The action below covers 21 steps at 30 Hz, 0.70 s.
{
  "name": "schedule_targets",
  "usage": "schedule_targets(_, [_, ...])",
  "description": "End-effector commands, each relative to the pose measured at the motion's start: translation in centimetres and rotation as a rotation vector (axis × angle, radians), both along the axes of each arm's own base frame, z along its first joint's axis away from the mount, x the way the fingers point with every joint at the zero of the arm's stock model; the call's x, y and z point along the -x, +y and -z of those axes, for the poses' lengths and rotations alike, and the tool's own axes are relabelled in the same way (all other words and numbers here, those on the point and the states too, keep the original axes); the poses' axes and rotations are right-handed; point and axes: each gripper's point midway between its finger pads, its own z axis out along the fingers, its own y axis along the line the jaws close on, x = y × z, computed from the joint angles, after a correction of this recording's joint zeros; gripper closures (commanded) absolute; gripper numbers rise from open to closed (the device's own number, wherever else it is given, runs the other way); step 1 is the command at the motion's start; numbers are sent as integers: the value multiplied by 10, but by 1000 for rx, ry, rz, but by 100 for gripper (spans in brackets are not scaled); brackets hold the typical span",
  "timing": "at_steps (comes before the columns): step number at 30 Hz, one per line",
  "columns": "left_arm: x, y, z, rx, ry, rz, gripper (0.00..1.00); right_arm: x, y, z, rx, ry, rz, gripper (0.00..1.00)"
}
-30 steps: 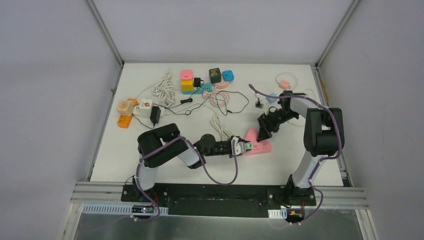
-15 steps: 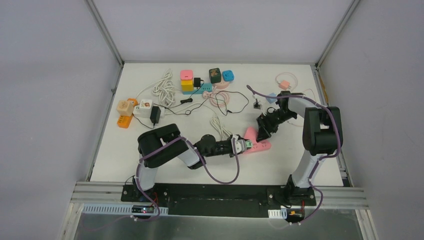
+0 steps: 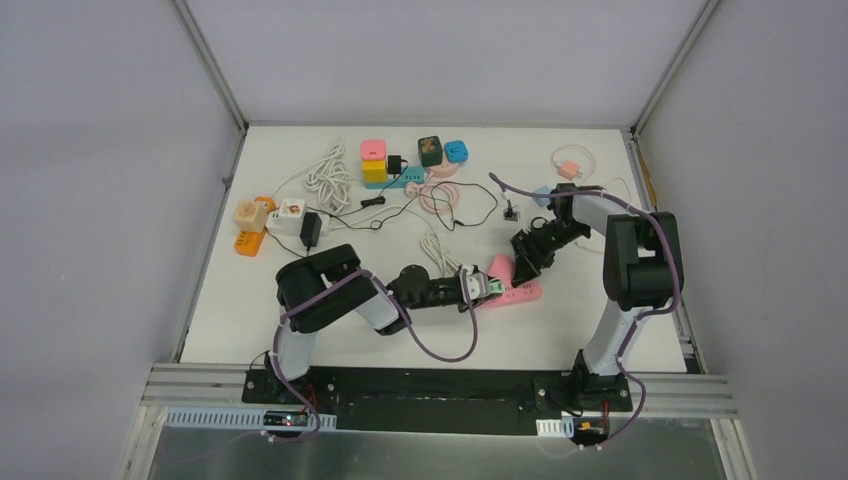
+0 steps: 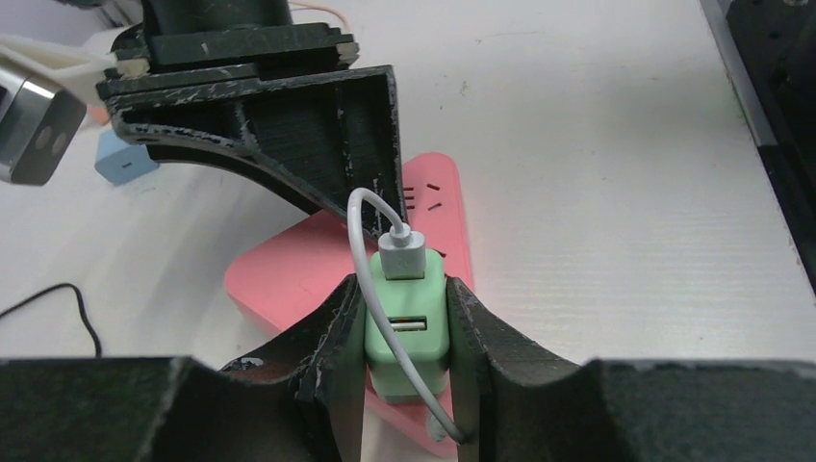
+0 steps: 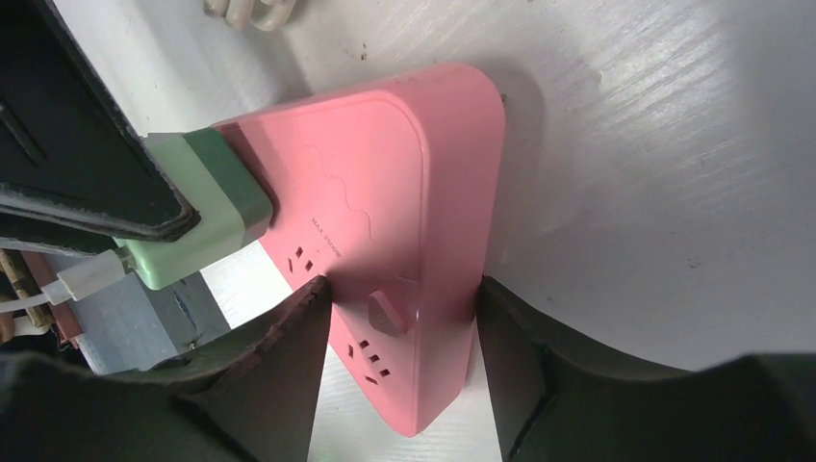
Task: Pull the plug off the socket
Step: Remove the plug from the socket.
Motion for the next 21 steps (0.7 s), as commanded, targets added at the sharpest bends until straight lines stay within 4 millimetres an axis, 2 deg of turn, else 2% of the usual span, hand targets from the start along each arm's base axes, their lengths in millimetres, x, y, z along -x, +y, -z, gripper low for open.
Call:
schedule_targets(1, [-6,-1,-16,84,197,27,100,-17,-5,8,55,-71,-21,42])
schedule_targets(9, [3,8,6,-22,-8,54,100,-18,-7,9,70,-76,-20,42])
schedule_targets(16, [1,3,2,4,131,84,100,-19,-8,9,79,-84,-18,43])
schedule_targets(21, [4,6,8,-25,32,76,100,-20,-8,9,81,-84,-18,43])
